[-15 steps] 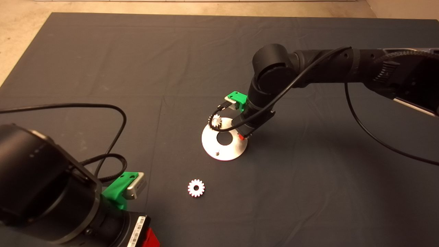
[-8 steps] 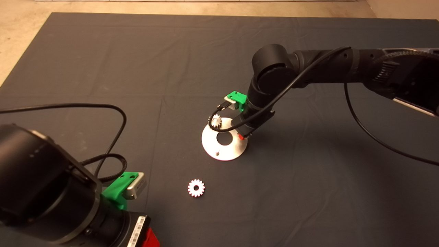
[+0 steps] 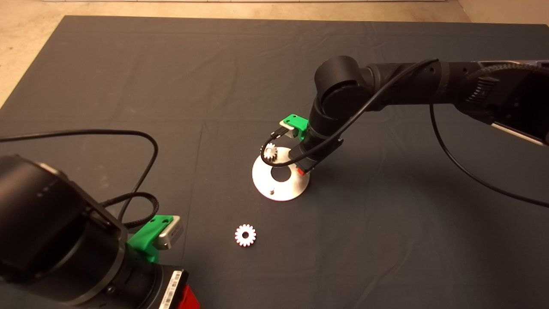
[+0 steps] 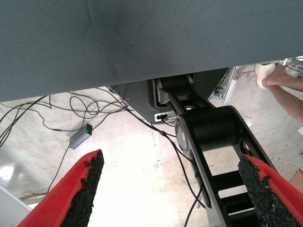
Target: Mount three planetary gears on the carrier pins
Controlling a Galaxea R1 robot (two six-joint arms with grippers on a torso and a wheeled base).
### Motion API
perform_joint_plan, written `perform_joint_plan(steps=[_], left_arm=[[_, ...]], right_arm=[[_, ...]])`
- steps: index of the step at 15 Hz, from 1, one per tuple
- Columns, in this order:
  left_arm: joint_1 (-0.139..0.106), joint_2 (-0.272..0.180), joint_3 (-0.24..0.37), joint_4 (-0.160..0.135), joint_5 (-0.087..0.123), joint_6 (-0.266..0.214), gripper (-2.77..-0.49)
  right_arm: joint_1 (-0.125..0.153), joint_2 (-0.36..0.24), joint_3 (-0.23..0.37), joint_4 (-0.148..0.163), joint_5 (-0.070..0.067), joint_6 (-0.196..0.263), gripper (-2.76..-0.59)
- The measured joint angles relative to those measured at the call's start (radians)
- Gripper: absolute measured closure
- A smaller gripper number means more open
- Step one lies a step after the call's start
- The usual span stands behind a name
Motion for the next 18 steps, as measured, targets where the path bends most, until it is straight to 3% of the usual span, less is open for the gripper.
perform_joint_plan(steps=[15, 18], left_arm=[[0.000, 0.000, 0.000, -0.006, 0.001, -0.007, -2.02], [0.000, 0.000, 0.000, -0.006, 0.001, -0.007, -2.02]], right_arm=[[0.000, -0.008, 0.011, -0.001, 0.002, 0.000, -1.04], [-0.011, -0.008, 0.011, -0.004, 0.003, 0.000, -1.04]])
